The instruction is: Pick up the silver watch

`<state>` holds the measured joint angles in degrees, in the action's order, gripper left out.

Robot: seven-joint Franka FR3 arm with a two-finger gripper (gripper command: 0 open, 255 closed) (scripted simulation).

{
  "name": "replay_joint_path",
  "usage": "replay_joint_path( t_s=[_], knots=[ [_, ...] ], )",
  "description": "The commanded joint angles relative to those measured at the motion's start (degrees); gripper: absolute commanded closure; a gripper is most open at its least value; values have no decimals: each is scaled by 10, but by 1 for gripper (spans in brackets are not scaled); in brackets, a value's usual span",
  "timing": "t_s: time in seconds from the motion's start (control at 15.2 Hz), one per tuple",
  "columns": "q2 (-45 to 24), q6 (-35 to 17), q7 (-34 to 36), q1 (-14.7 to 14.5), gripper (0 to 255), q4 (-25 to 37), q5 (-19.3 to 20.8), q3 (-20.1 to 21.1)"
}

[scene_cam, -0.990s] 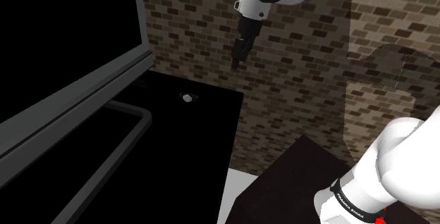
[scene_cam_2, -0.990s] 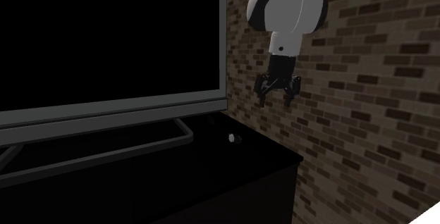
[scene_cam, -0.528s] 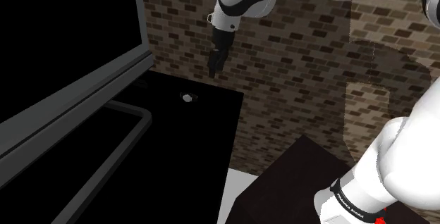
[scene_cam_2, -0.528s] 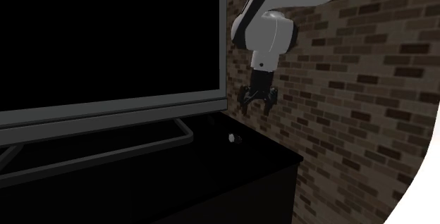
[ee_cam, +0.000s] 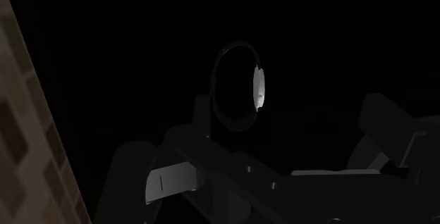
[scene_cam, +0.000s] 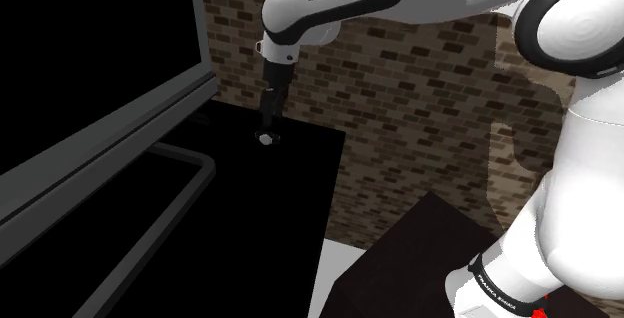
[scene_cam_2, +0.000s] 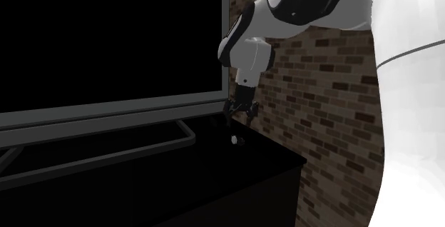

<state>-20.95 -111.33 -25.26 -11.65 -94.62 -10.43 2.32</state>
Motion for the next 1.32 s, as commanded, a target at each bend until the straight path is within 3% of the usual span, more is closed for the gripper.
replay_joint_path(
  t_s=[0.0, 0.53, 0.59, 1.25],
  knots=[
    [-23, -1, -3, -3, 0, 19, -1, 4],
    [-41, -43, -10, -4, 0, -5, -4, 4],
    [-43, -43, -10, -3, 255, -3, -4, 4],
    [-38, -37, -9, -3, 255, -2, -3, 4]
  ],
)
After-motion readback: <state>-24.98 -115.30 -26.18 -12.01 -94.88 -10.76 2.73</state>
